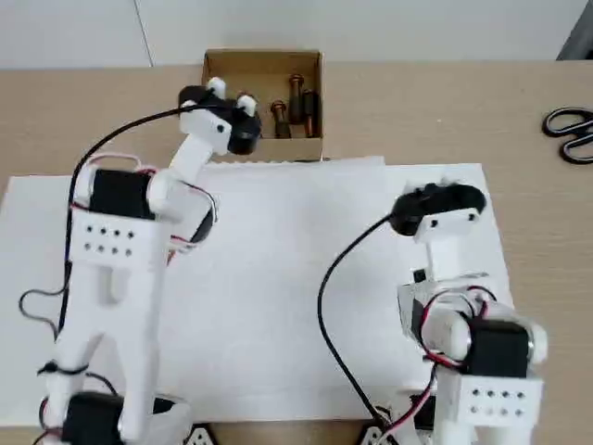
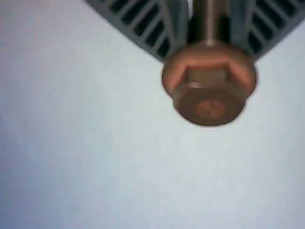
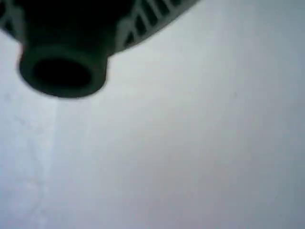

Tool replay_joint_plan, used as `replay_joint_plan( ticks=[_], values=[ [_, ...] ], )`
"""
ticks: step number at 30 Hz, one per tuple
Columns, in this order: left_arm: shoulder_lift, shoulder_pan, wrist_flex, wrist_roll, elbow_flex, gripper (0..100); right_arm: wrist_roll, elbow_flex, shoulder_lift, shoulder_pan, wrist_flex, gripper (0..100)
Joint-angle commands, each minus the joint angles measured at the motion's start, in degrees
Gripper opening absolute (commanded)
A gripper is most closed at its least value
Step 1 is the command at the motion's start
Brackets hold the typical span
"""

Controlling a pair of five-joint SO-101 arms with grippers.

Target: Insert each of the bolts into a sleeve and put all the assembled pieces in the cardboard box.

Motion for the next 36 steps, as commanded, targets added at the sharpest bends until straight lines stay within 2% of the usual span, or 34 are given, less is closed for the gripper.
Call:
replay_joint_plan(
  ticks=[1, 5, 13, 20, 26, 31, 36],
  values=[
    [-9.67, 0.35, -5.27, 10.55, 7.87, 0, -8.26, 4.13, -6.20, -0.40, -7.16, 0.3],
    [-20.75, 0.35, -12.66, 19.43, 20.09, 0, -8.79, 13.45, -13.85, -4.53, -15.60, 0.2],
    [-43.25, 0.09, -29.71, 33.67, 42.68, 0, -8.88, 30.42, -25.27, -18.33, -31.16, 0.2],
    [-55.91, 0.26, -33.23, 44.84, 51.03, 0, -8.53, 38.33, -30.90, -28.18, -34.68, 0.2],
    [-61.71, 0.44, -33.85, 49.32, 53.58, 0, -8.53, 43.52, -36.79, -37.05, -34.68, 0.2],
    [-66.81, 0.62, -40.26, 53.71, 59.12, 0, -8.53, 46.59, -40.13, -43.74, -36.88, 0.2],
    [-73.85, 8.26, -44.22, 53.89, 65.01, 0, -8.35, 48.00, -39.87, -47.25, -41.63, 0.2]
  ],
)
